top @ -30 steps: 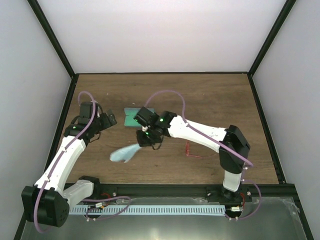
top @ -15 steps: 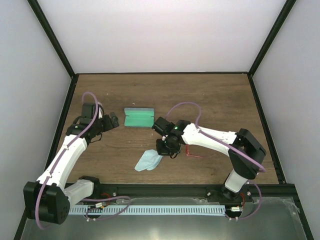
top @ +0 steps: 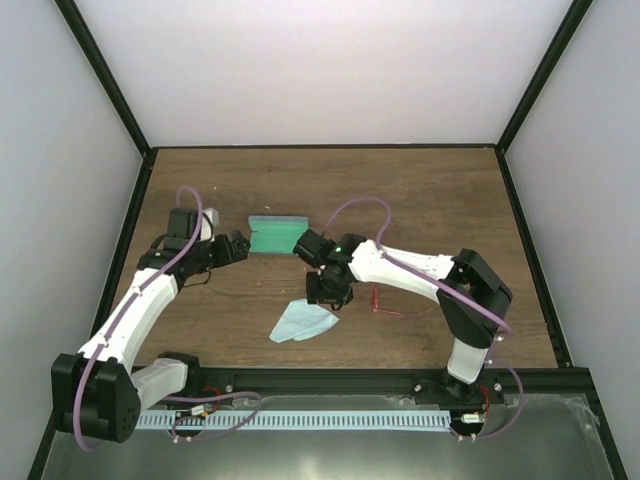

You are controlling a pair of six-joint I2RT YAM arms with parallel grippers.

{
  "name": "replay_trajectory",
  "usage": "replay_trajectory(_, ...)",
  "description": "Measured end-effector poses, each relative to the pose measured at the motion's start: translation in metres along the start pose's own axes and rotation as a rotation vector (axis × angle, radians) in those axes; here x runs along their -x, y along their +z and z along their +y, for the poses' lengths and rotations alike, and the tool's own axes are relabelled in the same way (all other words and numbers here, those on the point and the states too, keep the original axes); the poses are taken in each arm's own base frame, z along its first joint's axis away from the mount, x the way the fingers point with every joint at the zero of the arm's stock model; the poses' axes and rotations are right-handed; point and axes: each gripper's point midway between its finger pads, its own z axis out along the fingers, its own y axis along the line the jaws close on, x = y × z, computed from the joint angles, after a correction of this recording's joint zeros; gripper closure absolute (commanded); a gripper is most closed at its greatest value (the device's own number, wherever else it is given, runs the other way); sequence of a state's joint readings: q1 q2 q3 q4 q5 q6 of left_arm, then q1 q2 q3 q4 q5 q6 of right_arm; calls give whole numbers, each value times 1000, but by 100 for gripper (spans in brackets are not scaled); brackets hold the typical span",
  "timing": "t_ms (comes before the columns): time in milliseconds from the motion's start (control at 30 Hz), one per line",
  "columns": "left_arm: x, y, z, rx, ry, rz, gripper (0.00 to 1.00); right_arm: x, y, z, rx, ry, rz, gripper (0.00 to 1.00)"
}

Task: Organize the sunglasses
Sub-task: Adjust the glasses cleaning cloth at the center of the board.

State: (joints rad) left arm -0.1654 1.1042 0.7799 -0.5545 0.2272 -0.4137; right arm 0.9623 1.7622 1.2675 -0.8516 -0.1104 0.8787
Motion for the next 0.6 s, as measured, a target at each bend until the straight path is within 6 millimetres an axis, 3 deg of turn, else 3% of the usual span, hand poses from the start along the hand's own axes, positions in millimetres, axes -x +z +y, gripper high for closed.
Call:
replay_trajectory(233, -15, 6, -7, -50, 3, 47, 30, -21, 5, 15, 3, 6, 9, 68)
replay_trajectory(400, -23, 8, -19, -93, 22, 75, 64, -51, 19, 22, 18, 8, 62, 89)
replay_trajectory(500, -27, 9, -26, -112, 39, 88, 65, -62, 29, 28, 26, 2, 92, 97)
replay_trajectory(600, -33, 11, -33, -128, 61, 105, 57, -68, 43, 33, 32, 5, 118, 99)
